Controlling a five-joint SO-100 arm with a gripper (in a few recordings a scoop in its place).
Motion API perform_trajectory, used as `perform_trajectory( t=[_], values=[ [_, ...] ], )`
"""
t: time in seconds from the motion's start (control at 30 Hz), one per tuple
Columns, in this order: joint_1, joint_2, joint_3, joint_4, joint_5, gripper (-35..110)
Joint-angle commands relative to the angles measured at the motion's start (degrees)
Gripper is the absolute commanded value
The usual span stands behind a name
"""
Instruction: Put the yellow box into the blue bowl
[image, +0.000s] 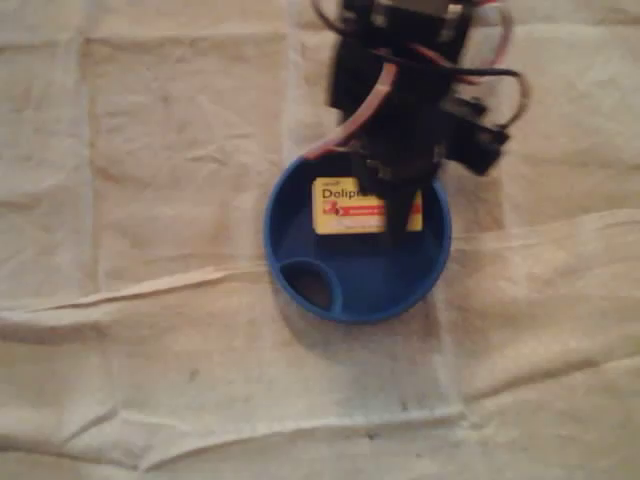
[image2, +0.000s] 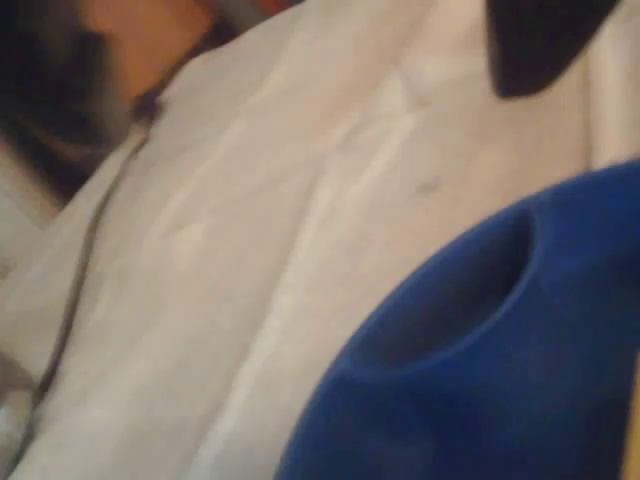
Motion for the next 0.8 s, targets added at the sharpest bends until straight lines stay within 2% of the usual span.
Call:
perform_trajectory(
  t=[0.0, 0.17, 0.4, 0.77],
  values=[
    [0.9, 2.8, -4.4, -0.6, 0.0, 1],
    [2.0, 6.0, -4.1, -0.5, 0.7, 1],
    [2.2, 21.4, -0.6, 1.2, 0.9, 0],
    [-2.6, 50.8, 20.2, 3.7, 4.7, 0]
  ],
)
